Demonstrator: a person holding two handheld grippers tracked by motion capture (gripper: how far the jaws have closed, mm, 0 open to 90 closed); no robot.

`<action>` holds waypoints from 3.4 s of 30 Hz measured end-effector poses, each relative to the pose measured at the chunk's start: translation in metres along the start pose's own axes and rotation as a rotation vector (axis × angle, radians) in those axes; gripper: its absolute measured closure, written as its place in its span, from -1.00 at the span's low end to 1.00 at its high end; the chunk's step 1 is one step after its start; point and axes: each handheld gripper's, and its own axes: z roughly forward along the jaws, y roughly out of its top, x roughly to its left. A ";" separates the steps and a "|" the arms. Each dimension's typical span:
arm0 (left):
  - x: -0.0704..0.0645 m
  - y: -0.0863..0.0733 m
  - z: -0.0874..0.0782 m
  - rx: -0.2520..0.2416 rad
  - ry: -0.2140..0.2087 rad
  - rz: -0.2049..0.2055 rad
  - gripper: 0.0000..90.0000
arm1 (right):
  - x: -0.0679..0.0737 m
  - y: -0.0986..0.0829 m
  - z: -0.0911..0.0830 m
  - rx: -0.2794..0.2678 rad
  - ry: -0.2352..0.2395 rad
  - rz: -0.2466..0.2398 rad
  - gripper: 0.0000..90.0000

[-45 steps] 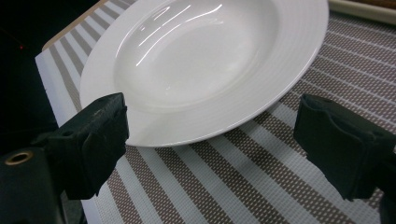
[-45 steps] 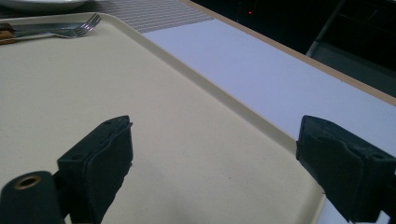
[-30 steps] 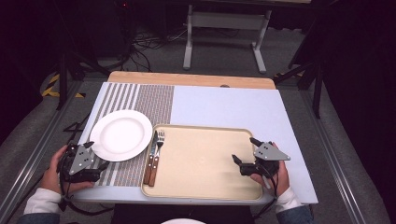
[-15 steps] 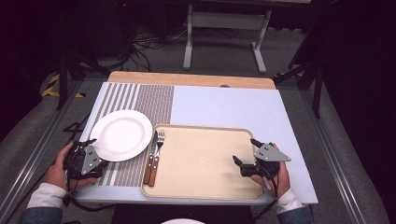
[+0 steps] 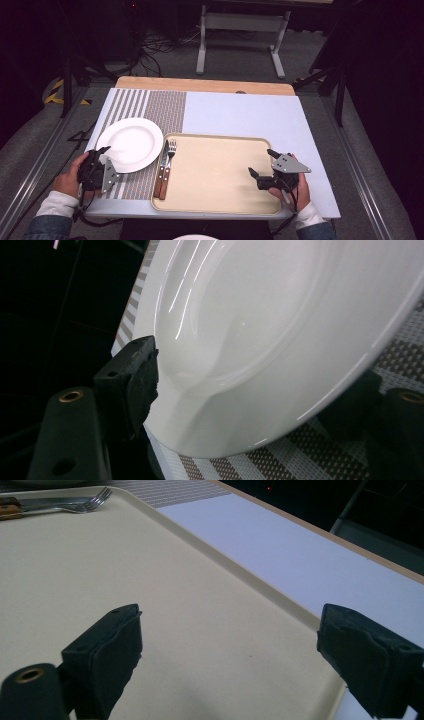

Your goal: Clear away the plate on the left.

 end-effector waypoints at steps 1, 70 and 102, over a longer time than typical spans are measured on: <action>-0.002 0.001 -0.001 0.003 0.008 0.027 -0.29 | 0.000 0.000 0.000 0.001 -0.001 -0.001 -0.74; -0.014 0.084 -0.015 -0.026 0.252 0.252 0.80 | -0.002 0.000 -0.002 0.000 -0.021 -0.007 -0.74; -0.040 0.172 -0.012 -0.243 0.155 0.359 0.91 | -0.004 -0.001 -0.005 -0.004 -0.038 0.002 -0.74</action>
